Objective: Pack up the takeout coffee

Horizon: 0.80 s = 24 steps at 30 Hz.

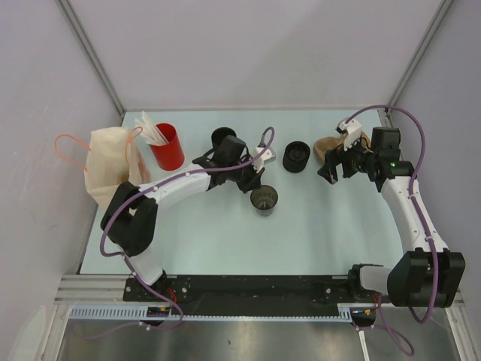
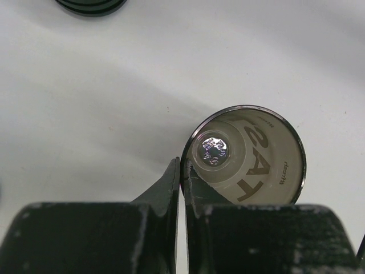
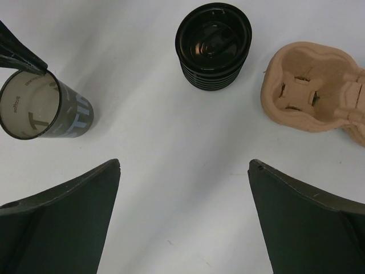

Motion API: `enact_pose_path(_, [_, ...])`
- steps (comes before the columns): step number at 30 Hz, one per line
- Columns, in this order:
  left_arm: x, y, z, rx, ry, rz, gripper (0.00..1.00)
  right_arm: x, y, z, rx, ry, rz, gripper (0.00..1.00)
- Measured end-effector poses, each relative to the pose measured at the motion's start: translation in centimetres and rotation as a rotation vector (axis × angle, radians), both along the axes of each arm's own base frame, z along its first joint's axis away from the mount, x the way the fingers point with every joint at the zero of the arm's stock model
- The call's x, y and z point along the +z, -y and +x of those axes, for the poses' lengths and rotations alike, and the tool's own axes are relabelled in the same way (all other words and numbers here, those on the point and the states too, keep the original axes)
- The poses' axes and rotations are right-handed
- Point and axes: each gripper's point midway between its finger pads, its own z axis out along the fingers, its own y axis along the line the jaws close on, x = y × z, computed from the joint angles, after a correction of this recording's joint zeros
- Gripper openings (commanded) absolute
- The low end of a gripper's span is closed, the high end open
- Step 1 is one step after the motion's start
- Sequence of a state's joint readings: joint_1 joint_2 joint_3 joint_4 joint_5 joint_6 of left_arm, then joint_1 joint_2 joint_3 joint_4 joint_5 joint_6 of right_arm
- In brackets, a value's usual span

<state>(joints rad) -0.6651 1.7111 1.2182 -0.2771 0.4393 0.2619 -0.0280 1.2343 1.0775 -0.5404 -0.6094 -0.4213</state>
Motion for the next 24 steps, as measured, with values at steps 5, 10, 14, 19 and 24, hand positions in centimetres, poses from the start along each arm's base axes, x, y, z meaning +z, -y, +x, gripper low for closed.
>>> enact_pose_path(5, [-0.23, 0.01, -0.05, 0.002, -0.002, -0.002, 0.13, -0.02, 0.0, 0.0, 0.0, 0.0, 0.0, 1.0])
enact_pose_path(10, [-0.27, 0.05, 0.0, 0.003, -0.003, -0.003, 0.18, -0.02, 0.0, 0.0, 0.001, 0.0, -0.001, 1.0])
enact_pose_path(14, [-0.27, 0.06, -0.02, 0.006, -0.006, -0.004, 0.27, -0.02, 0.0, 0.0, 0.001, 0.0, -0.001, 1.0])
enact_pose_path(19, [-0.28, 0.05, 0.0, 0.007, -0.006, -0.003, 0.42, -0.01, 0.0, 0.0, 0.001, 0.0, 0.0, 1.0])
enact_pose_path(24, [-0.32, -0.07, 0.16, 0.013, 0.001, 0.003, 0.55, -0.07, 0.0, 0.02, 0.001, -0.002, 0.0, 0.99])
